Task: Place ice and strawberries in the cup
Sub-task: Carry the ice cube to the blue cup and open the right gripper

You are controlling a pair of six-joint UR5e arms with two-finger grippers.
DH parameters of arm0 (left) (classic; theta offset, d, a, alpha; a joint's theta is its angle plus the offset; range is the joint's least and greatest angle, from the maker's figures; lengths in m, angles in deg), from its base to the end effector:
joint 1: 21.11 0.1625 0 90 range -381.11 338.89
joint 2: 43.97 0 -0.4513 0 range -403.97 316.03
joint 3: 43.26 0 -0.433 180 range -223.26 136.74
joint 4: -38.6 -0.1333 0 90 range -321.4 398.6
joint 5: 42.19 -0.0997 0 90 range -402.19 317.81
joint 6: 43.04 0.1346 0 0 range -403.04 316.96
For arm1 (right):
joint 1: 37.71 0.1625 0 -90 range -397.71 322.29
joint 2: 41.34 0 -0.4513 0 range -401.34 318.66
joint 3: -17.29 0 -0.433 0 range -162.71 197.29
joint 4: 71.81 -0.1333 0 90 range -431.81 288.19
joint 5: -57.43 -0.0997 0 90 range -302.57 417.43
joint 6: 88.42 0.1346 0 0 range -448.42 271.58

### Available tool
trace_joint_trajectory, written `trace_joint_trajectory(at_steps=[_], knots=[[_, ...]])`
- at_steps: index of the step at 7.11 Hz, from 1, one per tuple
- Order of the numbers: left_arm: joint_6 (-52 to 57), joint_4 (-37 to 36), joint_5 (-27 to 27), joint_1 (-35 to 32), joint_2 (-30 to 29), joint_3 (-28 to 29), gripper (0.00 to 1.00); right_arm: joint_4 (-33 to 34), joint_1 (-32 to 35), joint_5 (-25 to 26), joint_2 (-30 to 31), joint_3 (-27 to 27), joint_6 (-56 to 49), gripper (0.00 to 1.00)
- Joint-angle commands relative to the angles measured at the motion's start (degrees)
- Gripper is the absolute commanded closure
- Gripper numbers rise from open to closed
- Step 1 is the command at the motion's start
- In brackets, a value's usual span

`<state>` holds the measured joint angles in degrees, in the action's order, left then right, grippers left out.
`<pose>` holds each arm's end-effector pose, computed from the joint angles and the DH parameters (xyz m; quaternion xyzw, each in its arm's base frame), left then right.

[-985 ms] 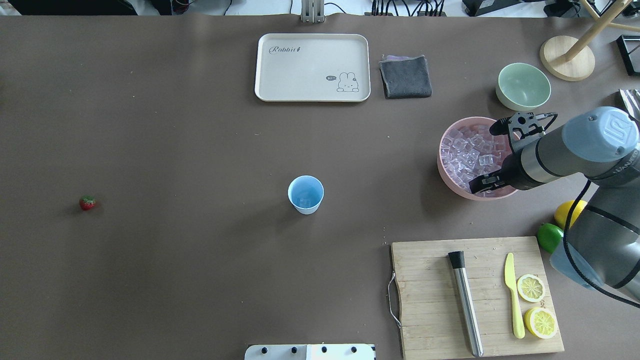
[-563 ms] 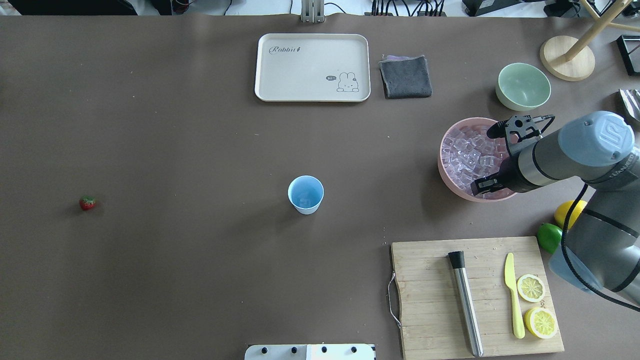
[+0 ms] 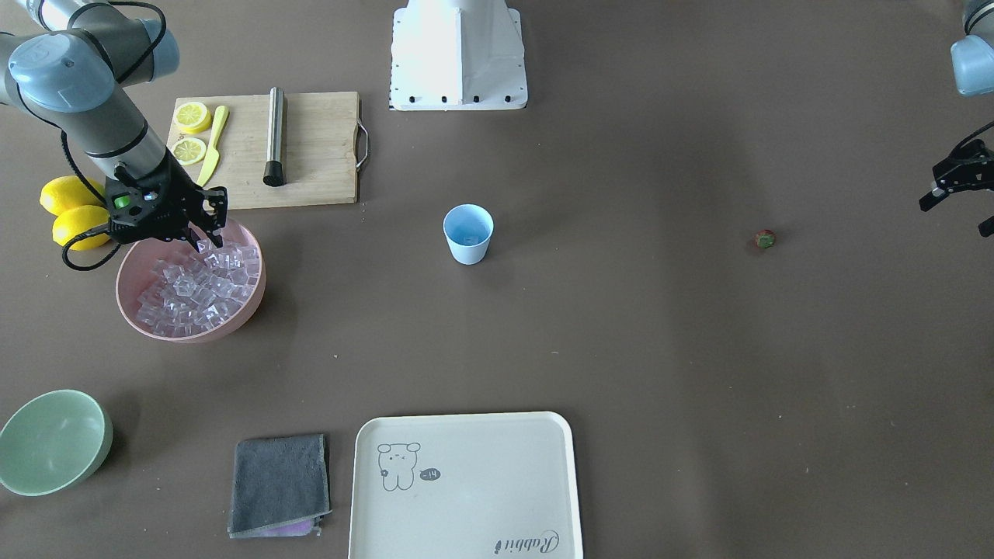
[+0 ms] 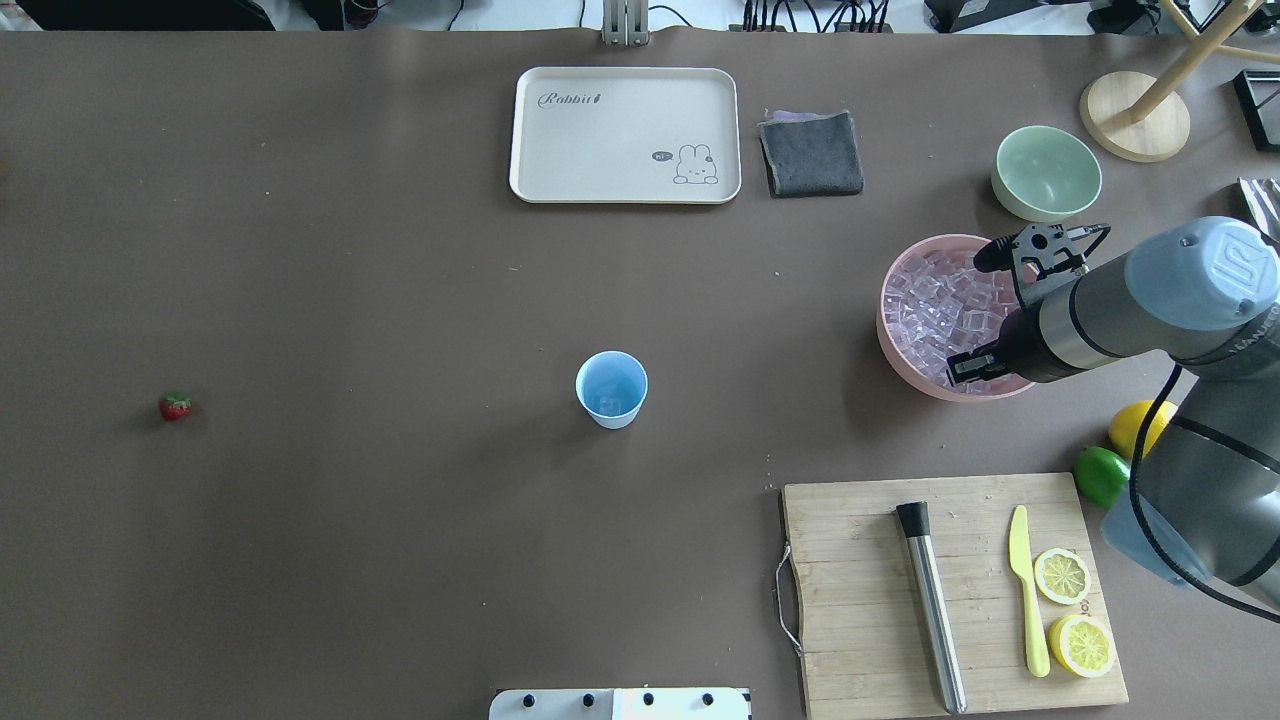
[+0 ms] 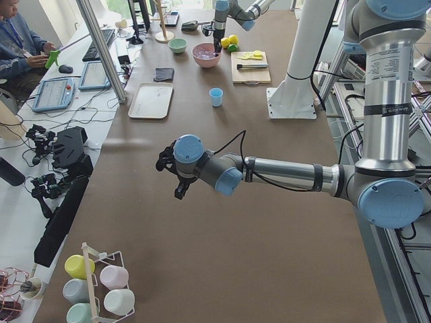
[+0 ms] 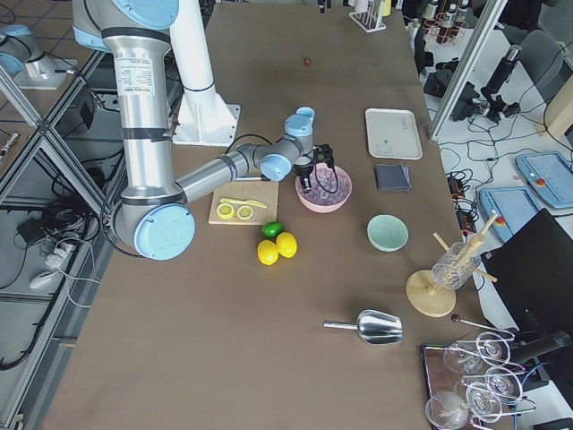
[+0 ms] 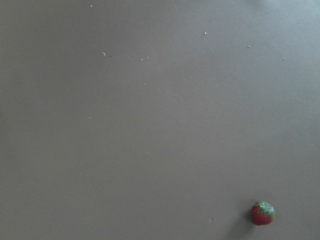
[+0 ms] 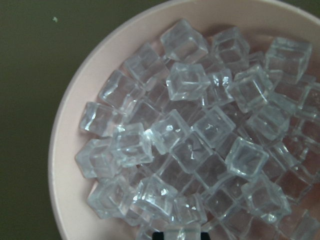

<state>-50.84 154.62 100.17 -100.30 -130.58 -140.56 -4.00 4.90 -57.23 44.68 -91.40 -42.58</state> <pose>0.0737 -0.5283 0.6050 0.1598 0.4581 0.1367 0.8637 -0.3804 -0.4547 0.4622 0.1126 -0.4065 -0.0937 0.9018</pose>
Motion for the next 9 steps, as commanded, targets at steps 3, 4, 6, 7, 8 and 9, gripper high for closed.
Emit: trace_joint_trajectory(at_steps=[3,4,6,7,8,9], knots=[[0.1,0.0,0.0,0.1,0.0,0.1,0.02,9.5,1.3,-3.8,-10.0,-3.0,13.5,1.00],[0.0,-0.1,0.0,0.3,0.0,0.2,0.02,18.3,-0.8,-2.7,-17.4,-3.0,15.4,1.00],[0.0,-0.1,-0.1,0.9,0.0,0.3,0.02,30.9,-9.8,6.4,-32.2,0.2,26.2,1.00],[0.0,-0.1,-0.1,1.1,0.0,0.2,0.02,31.7,-12.2,7.7,-39.0,5.4,31.4,1.00],[-0.4,-0.1,-0.1,1.2,0.0,0.3,0.02,31.7,-13.7,10.5,-43.8,10.6,34.2,1.00],[-0.5,-0.1,-0.1,1.2,0.0,0.3,0.02,31.4,-14.8,11.6,-47.1,14.4,35.5,1.00]])
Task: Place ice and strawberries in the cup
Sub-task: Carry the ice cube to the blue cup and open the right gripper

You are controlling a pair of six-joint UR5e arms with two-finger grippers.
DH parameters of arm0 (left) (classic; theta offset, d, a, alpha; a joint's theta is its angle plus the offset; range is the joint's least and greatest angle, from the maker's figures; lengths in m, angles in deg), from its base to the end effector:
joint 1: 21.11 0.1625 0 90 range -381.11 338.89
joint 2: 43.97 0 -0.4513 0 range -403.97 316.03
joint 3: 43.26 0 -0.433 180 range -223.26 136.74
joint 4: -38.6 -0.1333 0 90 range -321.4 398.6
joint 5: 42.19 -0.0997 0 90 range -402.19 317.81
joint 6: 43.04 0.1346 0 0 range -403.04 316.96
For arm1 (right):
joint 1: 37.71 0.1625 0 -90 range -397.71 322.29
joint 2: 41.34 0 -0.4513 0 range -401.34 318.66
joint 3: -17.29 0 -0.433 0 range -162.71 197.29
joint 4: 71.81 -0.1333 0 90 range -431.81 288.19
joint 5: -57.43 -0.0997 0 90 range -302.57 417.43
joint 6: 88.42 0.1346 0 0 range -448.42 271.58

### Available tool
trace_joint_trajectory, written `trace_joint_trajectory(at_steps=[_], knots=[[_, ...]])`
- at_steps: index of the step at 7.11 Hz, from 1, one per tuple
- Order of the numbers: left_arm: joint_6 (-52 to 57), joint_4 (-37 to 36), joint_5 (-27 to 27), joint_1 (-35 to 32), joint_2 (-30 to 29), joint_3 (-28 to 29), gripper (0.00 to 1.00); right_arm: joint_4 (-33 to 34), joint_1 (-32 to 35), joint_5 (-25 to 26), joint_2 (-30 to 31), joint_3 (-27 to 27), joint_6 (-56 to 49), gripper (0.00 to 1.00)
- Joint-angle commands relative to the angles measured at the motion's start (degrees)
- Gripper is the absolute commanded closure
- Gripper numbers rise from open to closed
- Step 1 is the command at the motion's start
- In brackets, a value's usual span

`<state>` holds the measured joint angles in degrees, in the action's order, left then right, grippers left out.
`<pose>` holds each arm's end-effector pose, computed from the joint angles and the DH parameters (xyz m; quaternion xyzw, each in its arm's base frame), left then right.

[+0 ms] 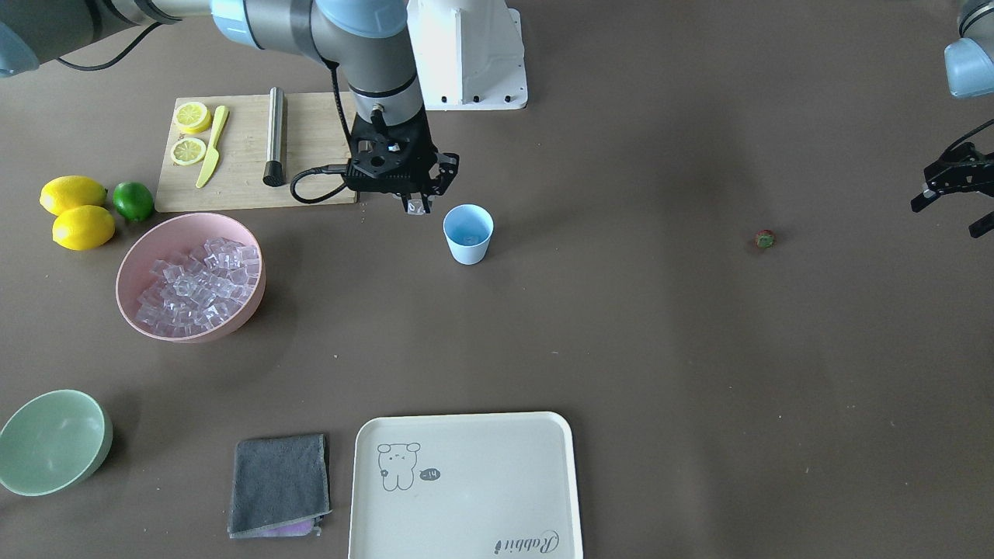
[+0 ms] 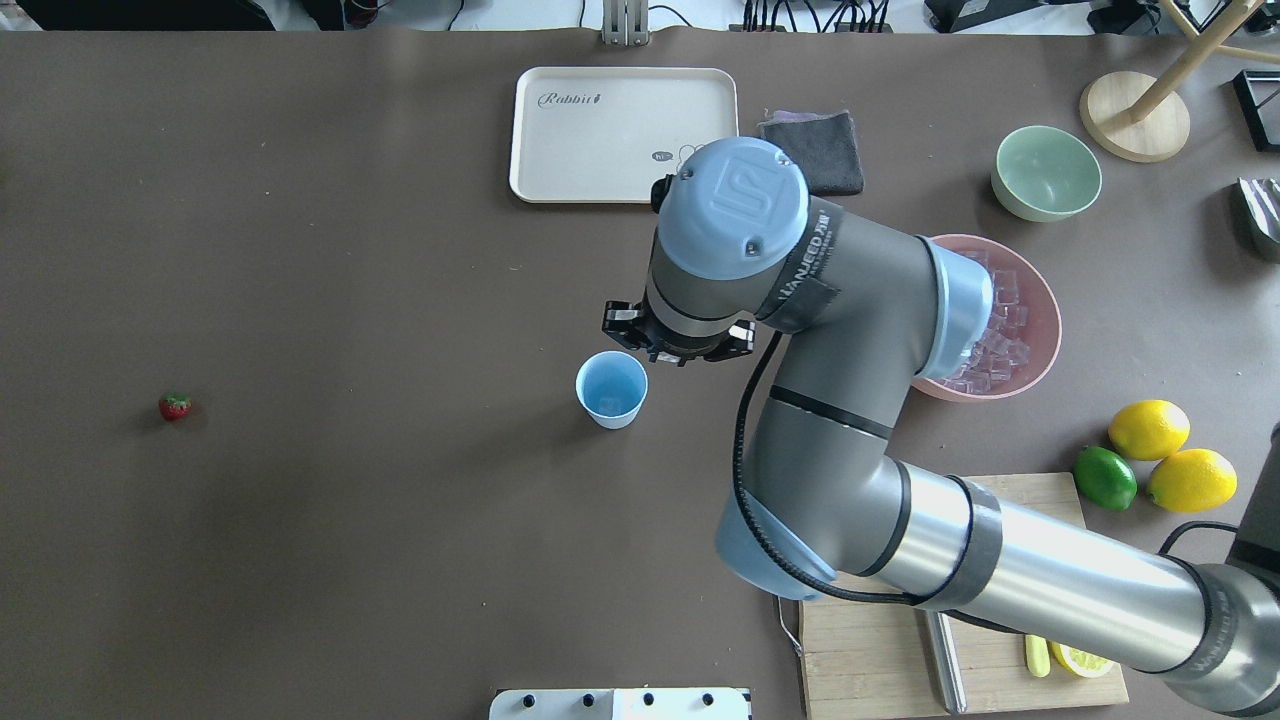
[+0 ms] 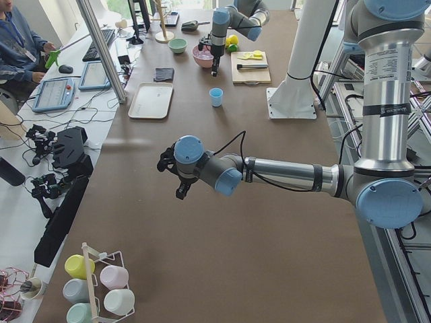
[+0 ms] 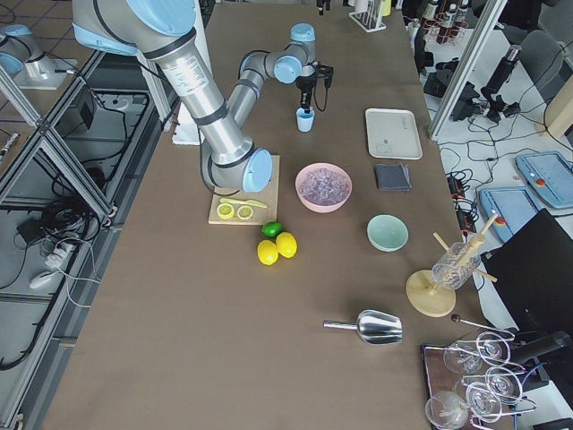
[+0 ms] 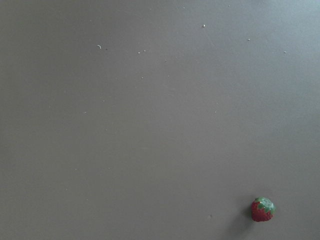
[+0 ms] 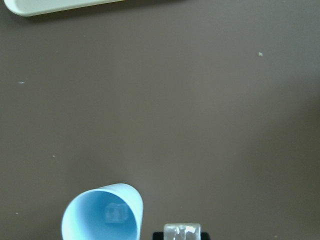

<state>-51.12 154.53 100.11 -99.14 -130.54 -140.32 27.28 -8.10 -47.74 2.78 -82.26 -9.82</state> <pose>0.0842 -0.5264 0.6080 0.1513 0.4595 0.1418 0.8636 -0.5884 -0.4472 0.1377 0.0230 -0.4078 0.0929 0.9080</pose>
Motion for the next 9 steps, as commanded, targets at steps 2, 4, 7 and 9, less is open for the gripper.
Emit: trace_joint_trajectory(at_steps=[2,4,7,9], knots=[[-0.2,0.0,0.0,0.1,0.0,0.0,0.02,-0.7,-4.0,6.3,-6.3,7.7,3.0,1.00],[-1.0,0.0,0.0,0.1,-0.2,0.0,0.02,-0.7,-4.0,6.2,-4.7,6.9,0.9,1.00],[-1.0,0.0,0.1,0.1,-0.2,-0.1,0.02,-2.4,-4.2,6.5,-1.1,3.0,1.5,0.00],[-0.9,0.0,0.1,0.1,-0.3,-0.1,0.02,-2.3,-1.9,5.3,2.5,-1.0,0.0,0.00]])
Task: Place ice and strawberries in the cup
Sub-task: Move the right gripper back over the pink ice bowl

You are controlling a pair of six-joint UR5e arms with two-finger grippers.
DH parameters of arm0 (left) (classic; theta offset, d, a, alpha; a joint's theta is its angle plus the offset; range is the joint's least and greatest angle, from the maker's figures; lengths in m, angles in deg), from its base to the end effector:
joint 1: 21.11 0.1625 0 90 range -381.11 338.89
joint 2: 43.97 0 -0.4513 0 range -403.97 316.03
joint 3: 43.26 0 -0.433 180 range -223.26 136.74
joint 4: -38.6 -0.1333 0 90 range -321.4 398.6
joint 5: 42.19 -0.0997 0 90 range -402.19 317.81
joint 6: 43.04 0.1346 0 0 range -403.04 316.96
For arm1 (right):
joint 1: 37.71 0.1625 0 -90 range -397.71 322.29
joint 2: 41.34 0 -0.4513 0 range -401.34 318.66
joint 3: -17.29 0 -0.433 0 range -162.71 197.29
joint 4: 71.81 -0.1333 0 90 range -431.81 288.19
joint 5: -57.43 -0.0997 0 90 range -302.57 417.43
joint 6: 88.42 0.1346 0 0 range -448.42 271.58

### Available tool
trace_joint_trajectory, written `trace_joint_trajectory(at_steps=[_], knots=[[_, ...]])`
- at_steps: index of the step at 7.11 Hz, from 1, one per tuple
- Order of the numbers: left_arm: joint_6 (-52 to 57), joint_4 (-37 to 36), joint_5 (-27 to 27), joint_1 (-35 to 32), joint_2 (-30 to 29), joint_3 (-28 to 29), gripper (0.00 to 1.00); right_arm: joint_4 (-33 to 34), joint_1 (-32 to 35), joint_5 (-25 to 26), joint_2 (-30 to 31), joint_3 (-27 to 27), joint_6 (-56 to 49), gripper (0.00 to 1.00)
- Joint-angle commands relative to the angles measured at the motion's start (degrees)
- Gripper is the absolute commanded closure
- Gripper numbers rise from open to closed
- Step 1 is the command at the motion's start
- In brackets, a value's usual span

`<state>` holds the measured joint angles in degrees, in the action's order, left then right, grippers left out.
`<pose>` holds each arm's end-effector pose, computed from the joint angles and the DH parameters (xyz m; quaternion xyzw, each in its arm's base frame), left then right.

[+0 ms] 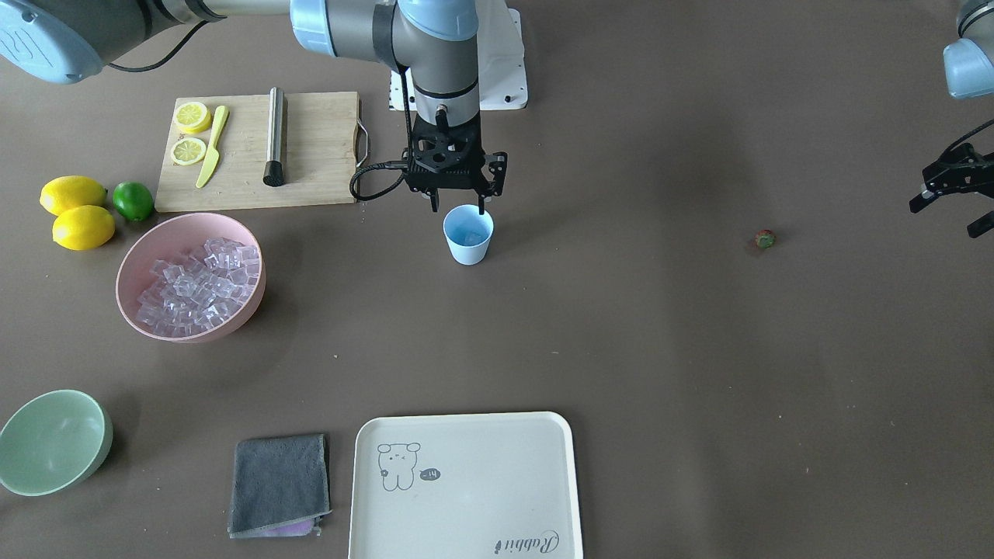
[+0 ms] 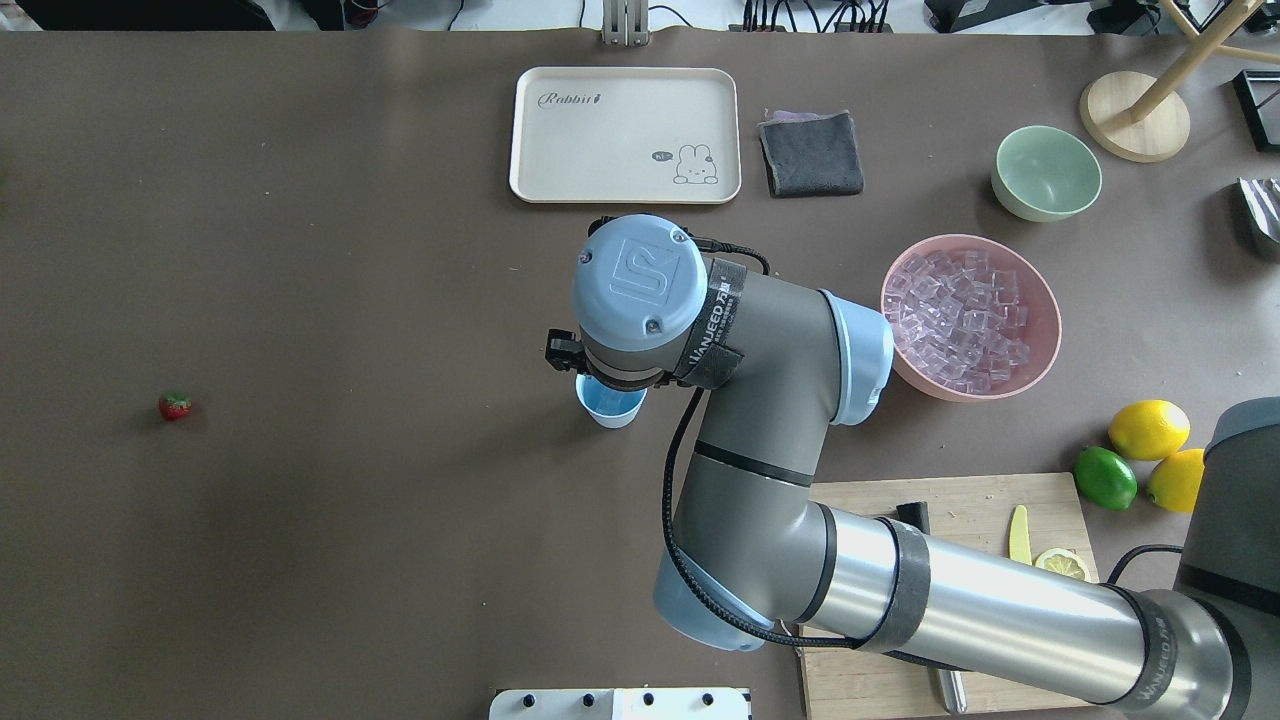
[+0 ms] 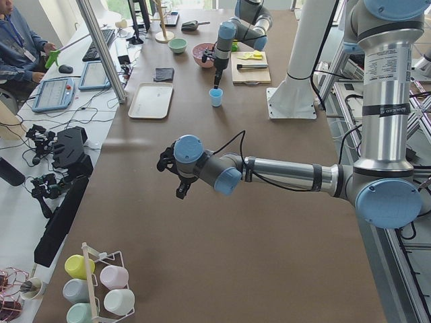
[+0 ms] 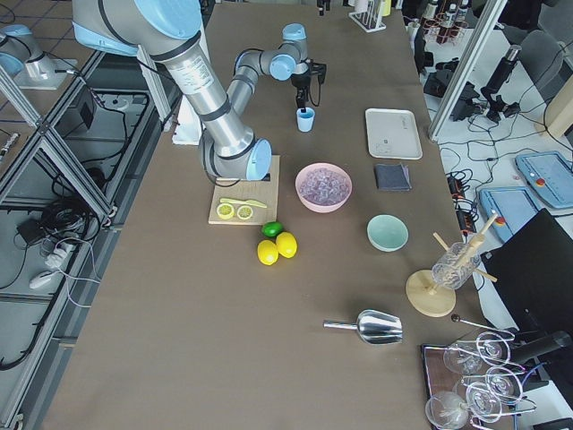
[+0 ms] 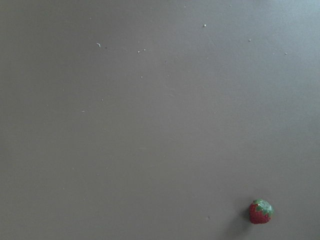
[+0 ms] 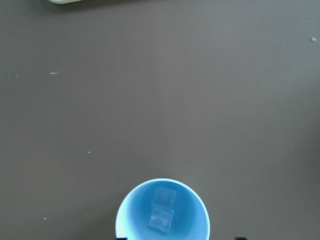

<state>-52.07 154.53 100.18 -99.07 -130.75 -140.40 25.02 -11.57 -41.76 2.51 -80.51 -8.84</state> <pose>0.0853 -0.5278 0.6051 0.1493 0.4615 0.1364 0.8638 -0.6200 -0.4288 0.1424 0.0552 -0.4014 0.0932 0.9095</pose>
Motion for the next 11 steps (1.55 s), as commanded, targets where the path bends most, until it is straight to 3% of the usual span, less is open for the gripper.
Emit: trace_joint_trajectory(at_steps=[1,4,5,7,11], knots=[[0.0,0.0,0.0,0.0,-0.1,-0.1,0.02,-0.4,4.4,-3.1,6.6,-6.0,-5.5,0.00],[0.0,0.4,-0.1,0.1,-0.2,-0.1,0.02,-7.4,14.3,-11.2,18.4,-9.1,-19.0,0.00],[0.1,0.5,-0.1,0.1,-0.2,-0.1,0.02,-12.5,16.1,-11.8,23.2,-9.6,-24.0,0.00],[0.0,1.5,-0.1,0.2,-0.1,0.1,0.02,-23.4,21.1,-19.1,32.6,-9.6,-29.8,0.01],[0.0,1.5,-0.1,0.2,0.1,0.0,0.02,-23.2,23.6,-19.0,34.7,-7.8,-51.1,0.10]])
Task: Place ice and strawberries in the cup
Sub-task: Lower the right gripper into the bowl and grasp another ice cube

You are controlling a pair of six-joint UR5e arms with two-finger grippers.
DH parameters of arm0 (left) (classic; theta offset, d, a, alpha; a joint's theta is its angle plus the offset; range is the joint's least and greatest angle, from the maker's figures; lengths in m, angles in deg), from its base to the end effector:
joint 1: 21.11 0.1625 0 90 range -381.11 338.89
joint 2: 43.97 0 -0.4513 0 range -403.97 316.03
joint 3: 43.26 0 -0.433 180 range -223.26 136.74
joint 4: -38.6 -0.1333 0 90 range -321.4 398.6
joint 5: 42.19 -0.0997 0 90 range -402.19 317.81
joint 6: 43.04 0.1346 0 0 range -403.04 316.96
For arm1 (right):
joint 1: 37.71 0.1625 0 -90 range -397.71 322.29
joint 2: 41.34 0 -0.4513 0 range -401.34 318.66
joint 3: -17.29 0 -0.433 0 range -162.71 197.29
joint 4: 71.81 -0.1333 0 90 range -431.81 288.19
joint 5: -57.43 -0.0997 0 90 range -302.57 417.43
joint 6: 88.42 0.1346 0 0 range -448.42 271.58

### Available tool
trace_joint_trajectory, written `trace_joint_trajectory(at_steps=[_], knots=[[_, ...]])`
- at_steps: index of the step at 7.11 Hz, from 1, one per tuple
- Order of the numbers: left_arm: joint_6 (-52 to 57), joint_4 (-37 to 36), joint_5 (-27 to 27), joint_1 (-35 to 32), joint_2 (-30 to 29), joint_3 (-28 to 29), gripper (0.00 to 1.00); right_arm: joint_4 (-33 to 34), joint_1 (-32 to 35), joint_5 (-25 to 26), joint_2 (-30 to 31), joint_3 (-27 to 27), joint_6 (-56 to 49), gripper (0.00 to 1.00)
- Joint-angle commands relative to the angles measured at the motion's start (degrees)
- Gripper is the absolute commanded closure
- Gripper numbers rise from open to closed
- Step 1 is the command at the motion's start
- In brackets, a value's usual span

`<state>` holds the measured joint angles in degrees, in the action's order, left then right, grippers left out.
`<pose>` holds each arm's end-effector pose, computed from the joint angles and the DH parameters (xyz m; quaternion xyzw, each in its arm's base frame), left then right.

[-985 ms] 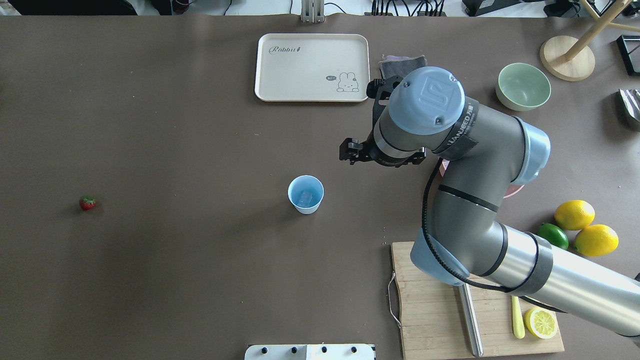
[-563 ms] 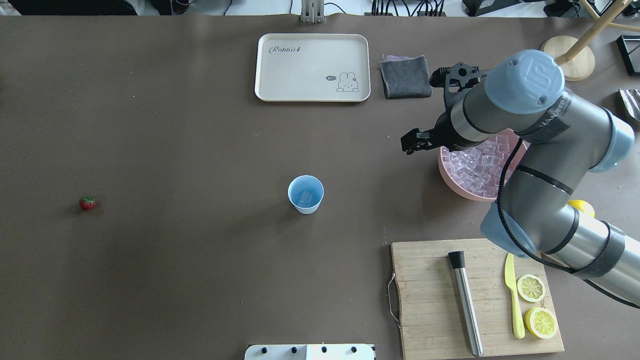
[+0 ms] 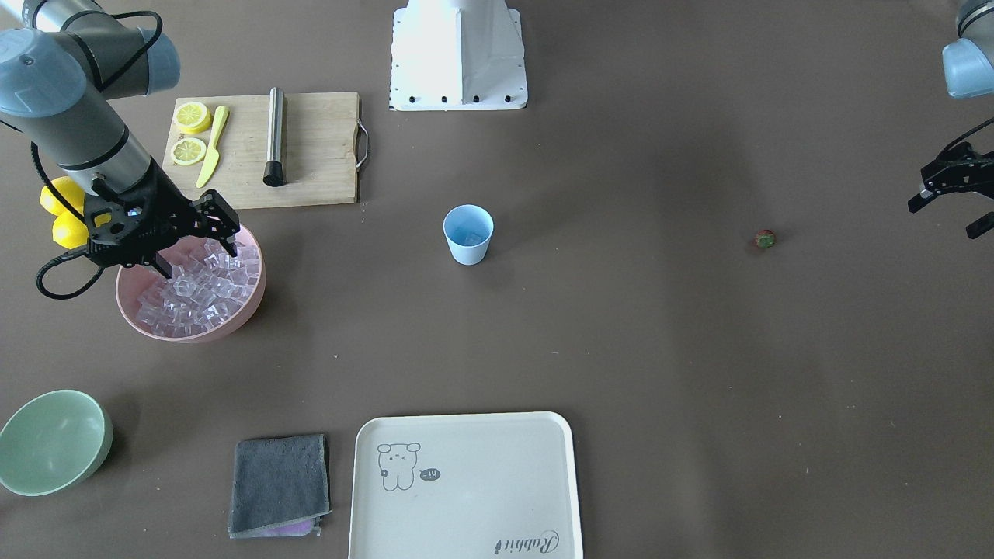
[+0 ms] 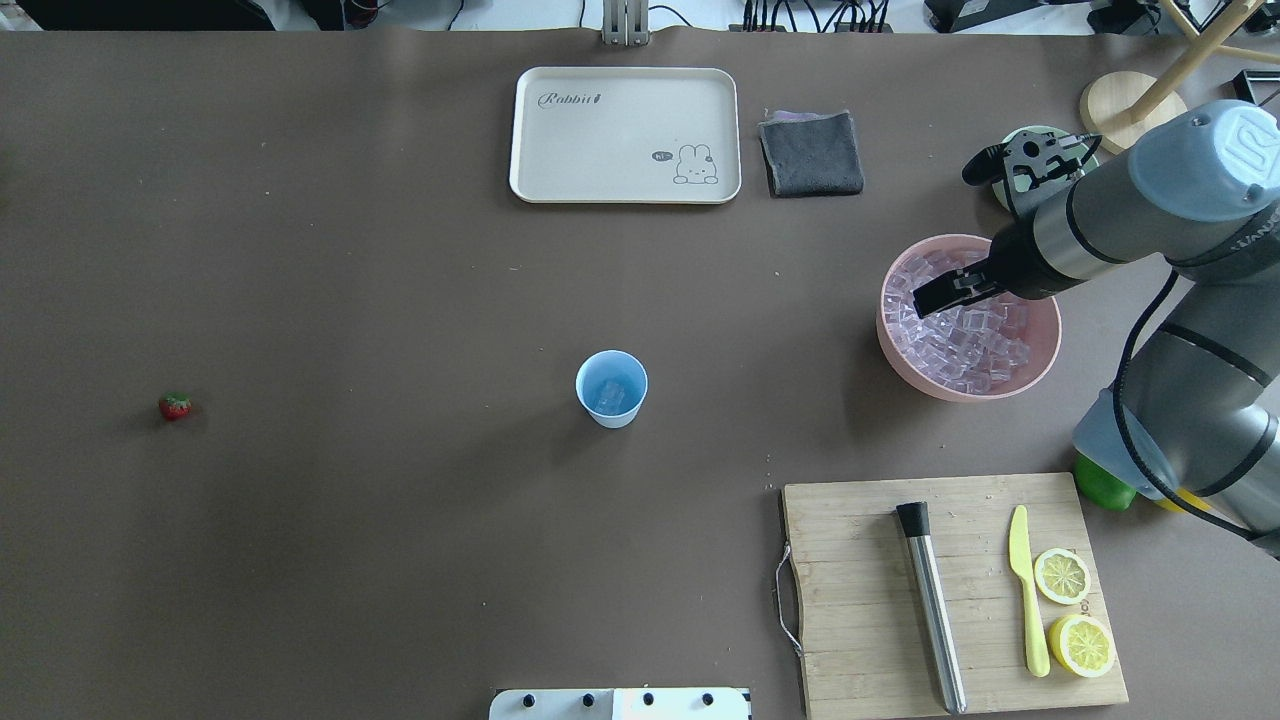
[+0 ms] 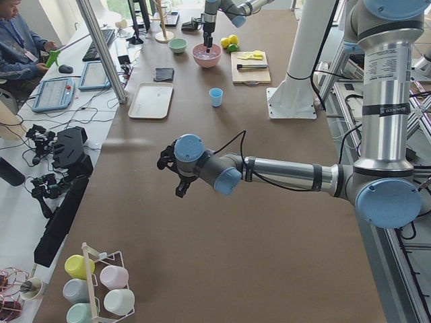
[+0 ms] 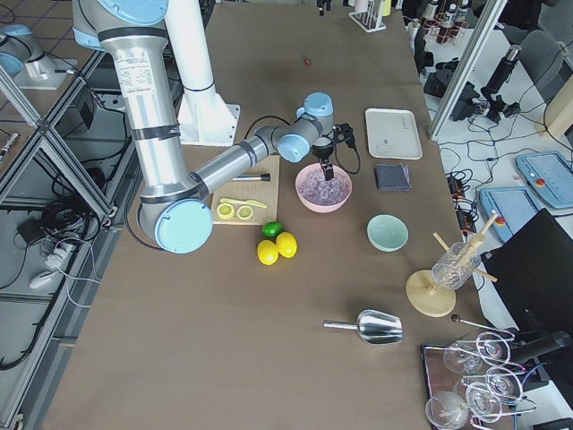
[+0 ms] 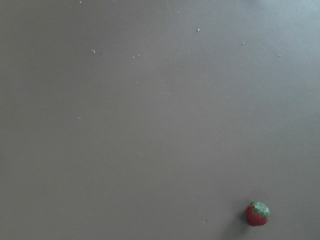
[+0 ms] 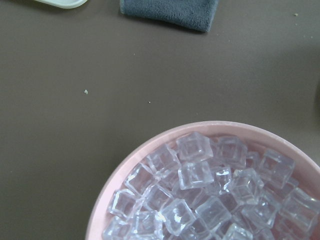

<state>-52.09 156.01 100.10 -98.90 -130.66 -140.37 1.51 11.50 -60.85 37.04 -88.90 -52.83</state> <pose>0.0867 -0.5275 0.6031 0.1590 0.4617 0.1423 0.8610 -0.3577 -0.5209 0.4172 0.1487 -0.4047 -0.1331 0.8924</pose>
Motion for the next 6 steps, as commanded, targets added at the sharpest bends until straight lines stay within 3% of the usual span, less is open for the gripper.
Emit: trace_joint_trajectory(at_steps=[1,3,6], knots=[[0.0,0.0,0.0,0.0,0.0,0.0,0.02,0.2,0.7,0.4,1.3,1.3,-11.6,0.12],[0.0,0.0,0.0,0.3,0.0,0.0,0.02,-0.2,0.6,2.4,3.1,1.9,-12.1,0.14],[0.0,0.0,-0.1,0.4,0.0,0.0,0.02,-0.2,0.1,3.1,2.8,2.0,-8.9,0.39]])
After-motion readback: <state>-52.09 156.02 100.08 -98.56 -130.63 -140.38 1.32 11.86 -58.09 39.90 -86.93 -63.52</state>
